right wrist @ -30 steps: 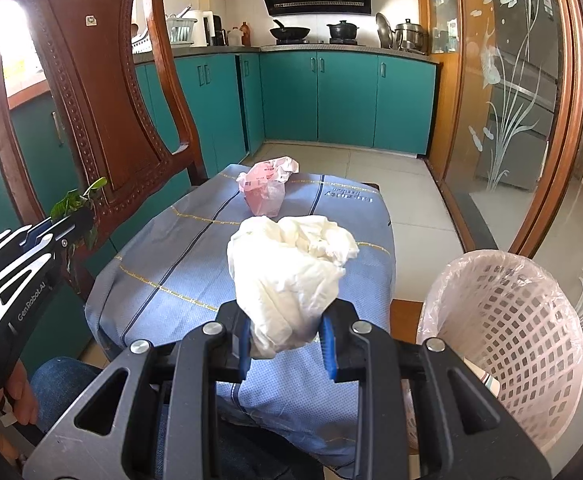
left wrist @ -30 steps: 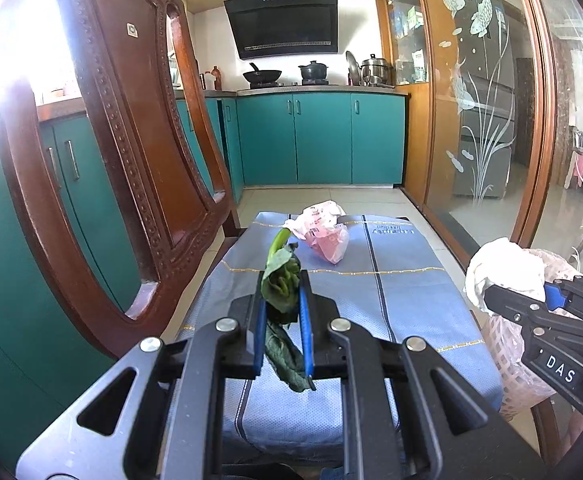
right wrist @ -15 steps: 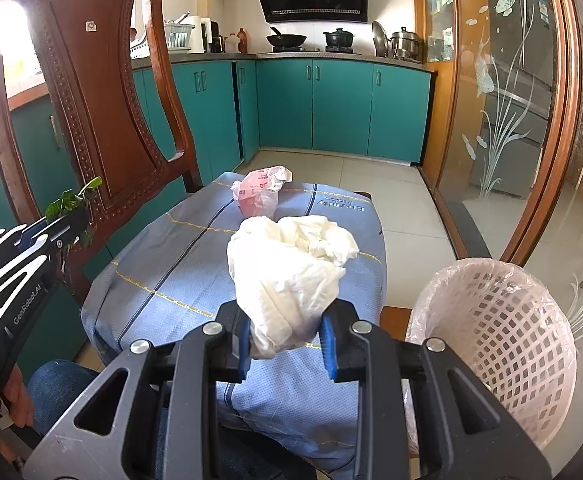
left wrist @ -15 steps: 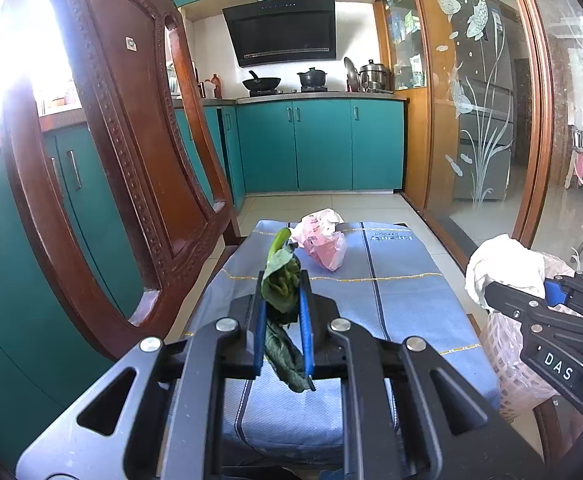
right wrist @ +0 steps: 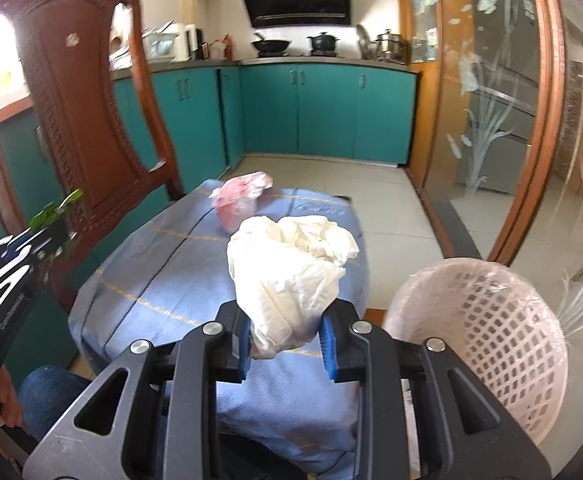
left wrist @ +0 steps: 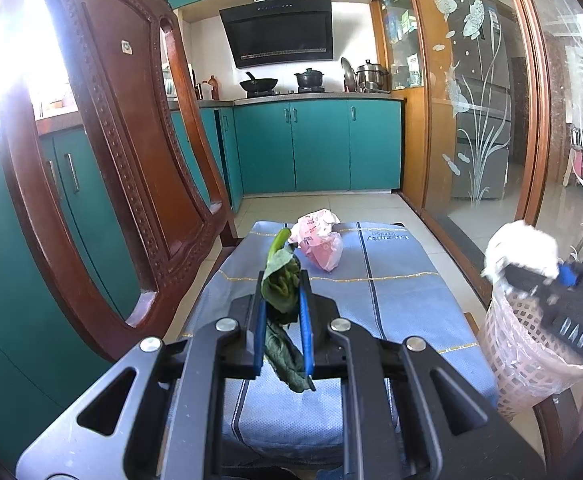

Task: Collect trash
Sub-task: 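Carry the white tissue and green leaves in both tools over the basket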

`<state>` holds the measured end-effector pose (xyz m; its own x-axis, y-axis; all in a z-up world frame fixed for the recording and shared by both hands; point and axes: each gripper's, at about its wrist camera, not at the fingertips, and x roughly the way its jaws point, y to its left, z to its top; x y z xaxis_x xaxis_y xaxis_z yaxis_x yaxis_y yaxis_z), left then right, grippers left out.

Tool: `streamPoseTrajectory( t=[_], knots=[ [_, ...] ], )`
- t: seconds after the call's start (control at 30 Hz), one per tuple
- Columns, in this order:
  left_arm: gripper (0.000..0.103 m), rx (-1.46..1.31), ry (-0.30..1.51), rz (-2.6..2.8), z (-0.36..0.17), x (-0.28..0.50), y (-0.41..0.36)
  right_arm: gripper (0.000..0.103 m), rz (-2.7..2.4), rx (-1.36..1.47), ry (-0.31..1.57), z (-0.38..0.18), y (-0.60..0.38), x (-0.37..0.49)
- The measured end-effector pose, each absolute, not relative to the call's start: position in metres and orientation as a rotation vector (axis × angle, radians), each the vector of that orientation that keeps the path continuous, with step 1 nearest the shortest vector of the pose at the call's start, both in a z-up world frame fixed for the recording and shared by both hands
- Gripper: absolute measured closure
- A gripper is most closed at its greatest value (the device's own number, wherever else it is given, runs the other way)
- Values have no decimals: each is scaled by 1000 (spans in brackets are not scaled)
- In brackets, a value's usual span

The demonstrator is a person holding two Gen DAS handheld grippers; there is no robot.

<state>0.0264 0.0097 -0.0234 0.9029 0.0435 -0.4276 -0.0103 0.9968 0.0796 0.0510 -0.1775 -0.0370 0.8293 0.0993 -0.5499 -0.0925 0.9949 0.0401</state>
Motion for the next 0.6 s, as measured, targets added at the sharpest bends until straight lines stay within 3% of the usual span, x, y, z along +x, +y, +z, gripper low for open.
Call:
streamPoseTrajectory(
  t=[0.33, 0.6],
  knots=[
    [88, 109, 465, -45, -35, 30, -16, 75, -114, 74, 555, -33, -270, 33],
    [88, 169, 518, -244, -55, 37, -94, 75, -188, 116, 624, -63, -322, 22]
  ],
)
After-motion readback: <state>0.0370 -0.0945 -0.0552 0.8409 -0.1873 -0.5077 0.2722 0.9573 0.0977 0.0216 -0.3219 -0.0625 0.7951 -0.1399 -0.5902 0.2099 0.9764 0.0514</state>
